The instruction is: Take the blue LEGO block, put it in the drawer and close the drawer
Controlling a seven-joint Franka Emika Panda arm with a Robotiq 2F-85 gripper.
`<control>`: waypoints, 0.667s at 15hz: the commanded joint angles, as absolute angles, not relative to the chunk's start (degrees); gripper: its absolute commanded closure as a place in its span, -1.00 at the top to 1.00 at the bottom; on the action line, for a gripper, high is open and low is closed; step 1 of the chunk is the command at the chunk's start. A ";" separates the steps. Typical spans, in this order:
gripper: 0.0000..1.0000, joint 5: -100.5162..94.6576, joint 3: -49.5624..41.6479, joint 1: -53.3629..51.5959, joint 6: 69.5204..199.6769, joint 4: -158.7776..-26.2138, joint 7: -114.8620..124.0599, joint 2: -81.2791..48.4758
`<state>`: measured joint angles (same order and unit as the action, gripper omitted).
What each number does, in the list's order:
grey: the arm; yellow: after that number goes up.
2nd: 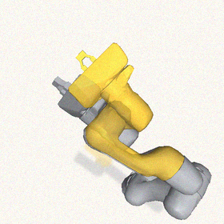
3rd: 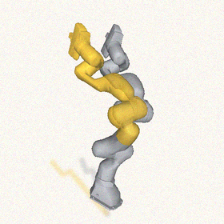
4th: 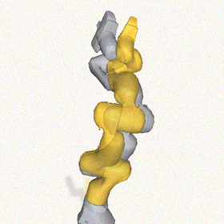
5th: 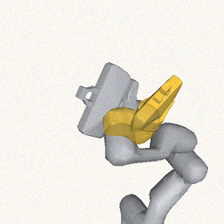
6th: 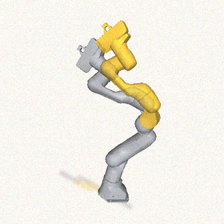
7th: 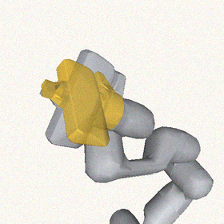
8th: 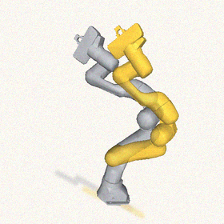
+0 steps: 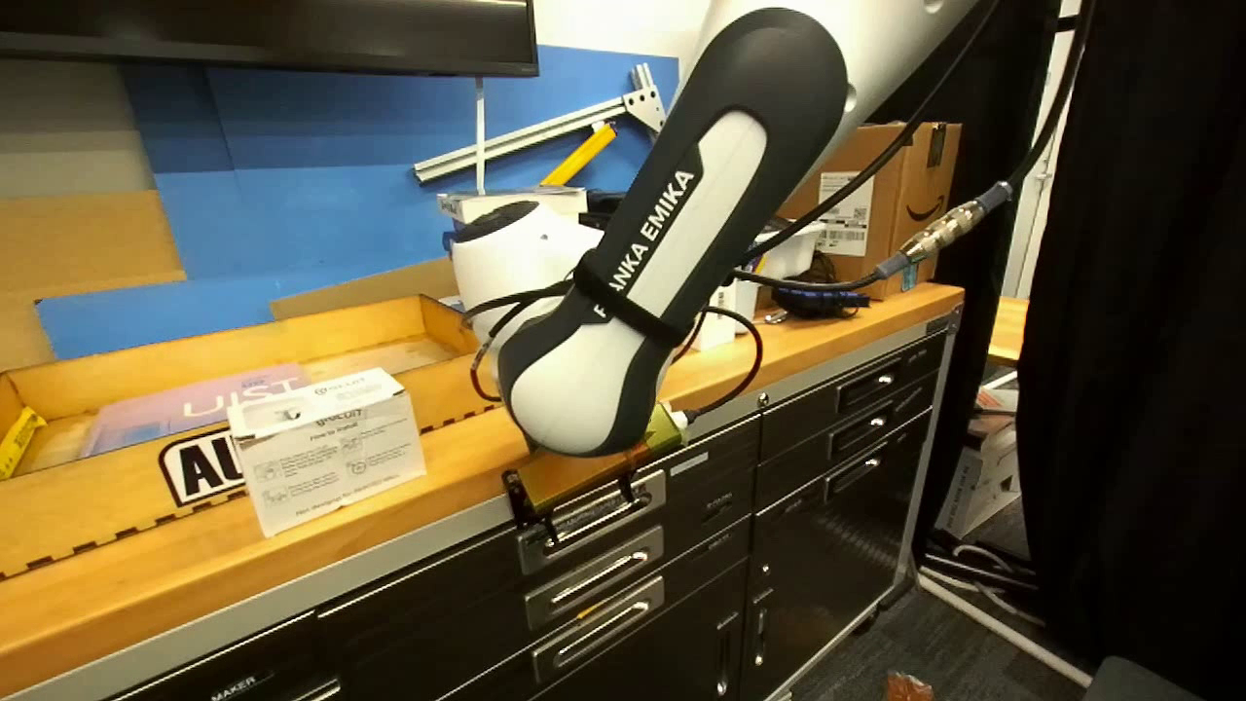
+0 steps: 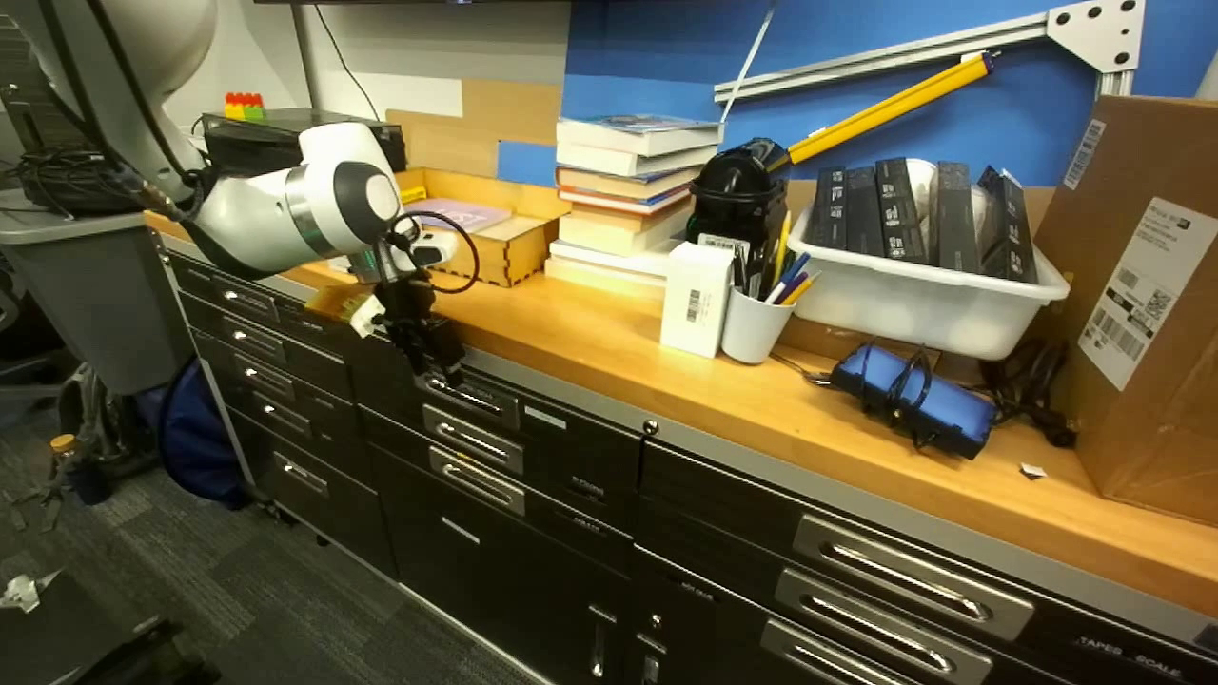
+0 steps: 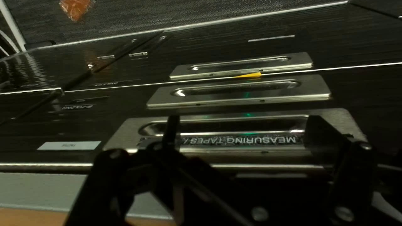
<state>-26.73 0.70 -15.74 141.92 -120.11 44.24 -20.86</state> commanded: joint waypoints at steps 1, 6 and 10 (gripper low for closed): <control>1.00 -32.30 -2.15 -18.63 146.11 -121.16 49.98 -18.10; 1.00 -30.45 0.65 -16.91 140.59 -124.34 43.69 -8.36; 1.00 -20.15 3.87 -13.73 130.29 -121.71 30.85 -0.42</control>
<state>-26.22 1.48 -16.13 136.88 -122.00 39.07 -7.21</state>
